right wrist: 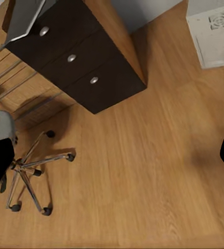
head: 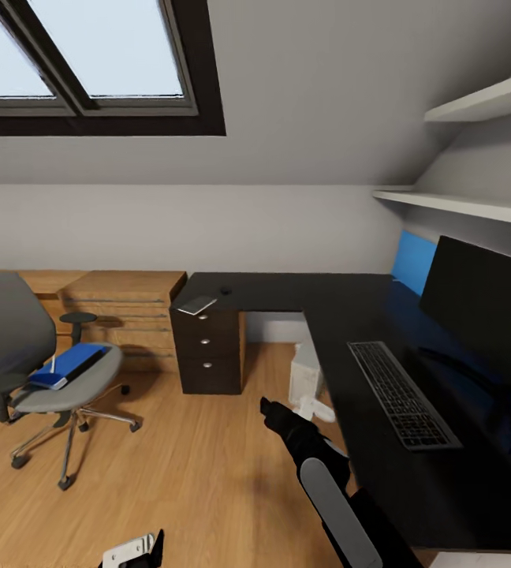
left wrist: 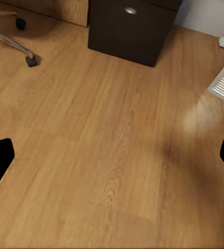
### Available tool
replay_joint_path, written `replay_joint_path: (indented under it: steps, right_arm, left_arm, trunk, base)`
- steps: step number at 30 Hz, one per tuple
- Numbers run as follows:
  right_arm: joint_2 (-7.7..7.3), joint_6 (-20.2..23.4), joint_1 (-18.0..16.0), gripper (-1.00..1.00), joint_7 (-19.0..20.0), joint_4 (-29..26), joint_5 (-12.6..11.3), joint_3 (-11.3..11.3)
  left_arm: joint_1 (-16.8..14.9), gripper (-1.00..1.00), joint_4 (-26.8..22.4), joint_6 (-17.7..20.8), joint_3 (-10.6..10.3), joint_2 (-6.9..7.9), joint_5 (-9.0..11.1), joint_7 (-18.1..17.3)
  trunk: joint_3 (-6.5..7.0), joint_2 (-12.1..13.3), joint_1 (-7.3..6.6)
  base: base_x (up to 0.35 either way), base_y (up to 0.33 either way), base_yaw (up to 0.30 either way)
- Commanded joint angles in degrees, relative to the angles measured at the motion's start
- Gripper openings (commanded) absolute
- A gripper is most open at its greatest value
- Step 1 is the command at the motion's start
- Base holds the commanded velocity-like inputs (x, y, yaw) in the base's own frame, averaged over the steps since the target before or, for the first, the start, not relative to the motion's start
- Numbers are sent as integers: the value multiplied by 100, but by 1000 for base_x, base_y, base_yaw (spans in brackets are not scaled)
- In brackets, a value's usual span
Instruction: In the bedroom, organize the workspace by keeping the computer under the desk, ensuring the monitor is on the desk, placing the keyboard on the desk next to the monitor, placing the mouse on the desk next to the keyboard, moving the folder from the swivel chair onto the desk next to the mouse, stacking the notebook on top of the folder with the pen on top of the notebook, and positioning the swivel chair next to the desk.
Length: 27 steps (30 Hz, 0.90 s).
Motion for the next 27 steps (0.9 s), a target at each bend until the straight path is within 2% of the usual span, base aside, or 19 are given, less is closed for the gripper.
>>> replay_joint_path:
  steps: [1,15,27]
  right_arm:
    - [1,24,-5,100,-38,-6,-23,2]
    - [-7,24,-5,100,-34,-4,-16,1]
    - [-41,24,-5,100,-25,-4,-8,-39]
  left_arm:
    - [-1,100,-2,-22,-34,10,39,48]
    - [-1,100,72,-23,-33,14,39,48]
    - [-1,100,77,-41,-33,10,27,48]
  trunk:
    - [-5,-3,2]
    - [-10,-3,2]
    - [-13,-3,2]
  base:
    - [194,271,278]
    - [240,254,264]
    - [303,165,36]
